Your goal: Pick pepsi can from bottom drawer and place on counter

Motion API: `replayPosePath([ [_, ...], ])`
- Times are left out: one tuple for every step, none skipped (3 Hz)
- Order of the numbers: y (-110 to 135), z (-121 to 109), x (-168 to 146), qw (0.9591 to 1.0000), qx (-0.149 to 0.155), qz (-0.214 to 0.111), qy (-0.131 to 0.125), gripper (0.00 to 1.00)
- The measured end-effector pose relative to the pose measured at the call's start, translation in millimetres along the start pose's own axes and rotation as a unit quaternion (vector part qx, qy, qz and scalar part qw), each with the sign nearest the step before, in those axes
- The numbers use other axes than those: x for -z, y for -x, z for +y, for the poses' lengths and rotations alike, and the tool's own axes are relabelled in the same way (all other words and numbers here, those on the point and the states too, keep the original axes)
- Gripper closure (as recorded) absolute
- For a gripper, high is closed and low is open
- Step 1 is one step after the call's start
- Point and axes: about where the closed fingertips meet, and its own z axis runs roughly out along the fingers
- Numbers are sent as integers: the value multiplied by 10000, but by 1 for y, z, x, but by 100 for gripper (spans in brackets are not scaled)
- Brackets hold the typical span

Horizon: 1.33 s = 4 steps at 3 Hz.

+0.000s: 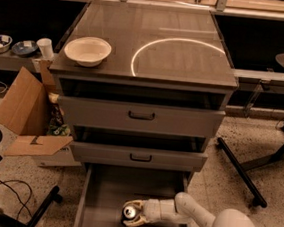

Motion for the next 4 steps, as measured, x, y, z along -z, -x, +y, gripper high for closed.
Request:
replayPosePath([
  [36, -3, 21, 9998, 10, -37, 200, 100],
  [71, -4, 40, 9993, 48, -15, 375, 100],
  [116, 2, 66, 9988, 170, 137, 432, 100],
  [168, 10, 89, 9976, 257, 397, 504, 100],
])
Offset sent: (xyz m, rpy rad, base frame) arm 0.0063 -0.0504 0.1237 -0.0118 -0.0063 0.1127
